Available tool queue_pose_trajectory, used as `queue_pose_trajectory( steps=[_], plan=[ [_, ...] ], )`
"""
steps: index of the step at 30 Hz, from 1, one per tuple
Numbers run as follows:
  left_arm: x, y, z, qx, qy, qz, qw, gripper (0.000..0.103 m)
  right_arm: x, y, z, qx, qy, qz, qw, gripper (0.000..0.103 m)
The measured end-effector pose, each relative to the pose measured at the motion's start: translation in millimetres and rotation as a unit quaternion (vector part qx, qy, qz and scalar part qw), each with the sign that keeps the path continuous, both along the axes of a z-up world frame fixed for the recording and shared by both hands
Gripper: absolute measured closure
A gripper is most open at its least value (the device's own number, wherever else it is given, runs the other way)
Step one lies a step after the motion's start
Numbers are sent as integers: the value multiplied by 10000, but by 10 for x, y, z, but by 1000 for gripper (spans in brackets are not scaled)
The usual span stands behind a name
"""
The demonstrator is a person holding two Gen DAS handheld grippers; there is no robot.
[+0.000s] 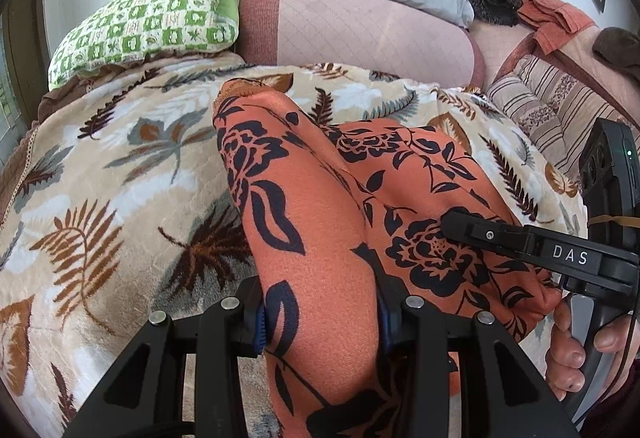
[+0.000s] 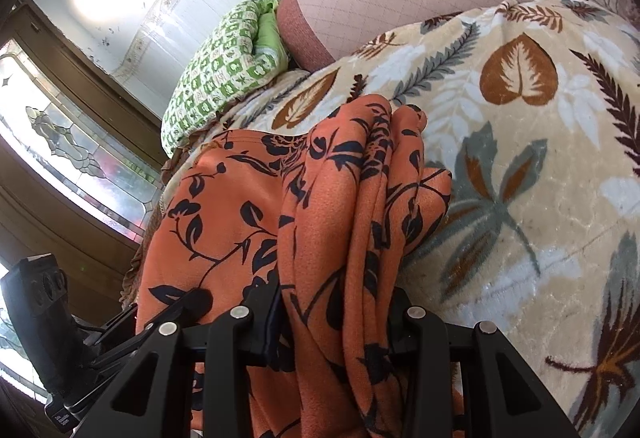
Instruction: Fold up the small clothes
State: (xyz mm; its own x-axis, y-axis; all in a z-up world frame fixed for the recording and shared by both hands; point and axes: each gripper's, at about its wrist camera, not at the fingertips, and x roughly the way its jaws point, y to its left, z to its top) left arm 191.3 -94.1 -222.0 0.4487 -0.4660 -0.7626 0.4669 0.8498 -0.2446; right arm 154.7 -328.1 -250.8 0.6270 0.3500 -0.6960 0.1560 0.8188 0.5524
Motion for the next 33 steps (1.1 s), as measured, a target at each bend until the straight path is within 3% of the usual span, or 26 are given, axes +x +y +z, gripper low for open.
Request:
queue_pose_trajectory(
  steps=[7,10,12,15,19,23,25,27,33],
  plan=[
    [-9,-30,-198,246,202,82,9995,58,61,-26,-175,-14,305,41,9995,63],
    [0,-4,-245,352,240,167,9990,47,85,-35,-230,-47,439,36,9990,54],
    [3,37,-255,557,192,323,9977,34,98,-65,-277,-18,622,-28,9981,46],
    [-17,114,-186,819,-128,431,9956,31,97,-136,-302,85,757,-83,9971,44],
    [-6,246,-51,941,-533,755,9913,28,9,-253,-44,-157,390,-379,9984,44],
    [108,269,-50,1188,-711,1076,9845,28,-92,-276,312,-333,-602,-518,9963,45],
    [202,240,-108,1318,-656,1164,9822,28,-29,-183,347,-251,-724,-289,9966,49],
    [261,215,-144,1365,-636,1201,9813,28,57,-69,299,-236,-649,-151,9975,72],
    [360,121,-377,1770,-610,1202,9749,24,358,-59,-73,-127,77,-479,9987,73]
  ],
)
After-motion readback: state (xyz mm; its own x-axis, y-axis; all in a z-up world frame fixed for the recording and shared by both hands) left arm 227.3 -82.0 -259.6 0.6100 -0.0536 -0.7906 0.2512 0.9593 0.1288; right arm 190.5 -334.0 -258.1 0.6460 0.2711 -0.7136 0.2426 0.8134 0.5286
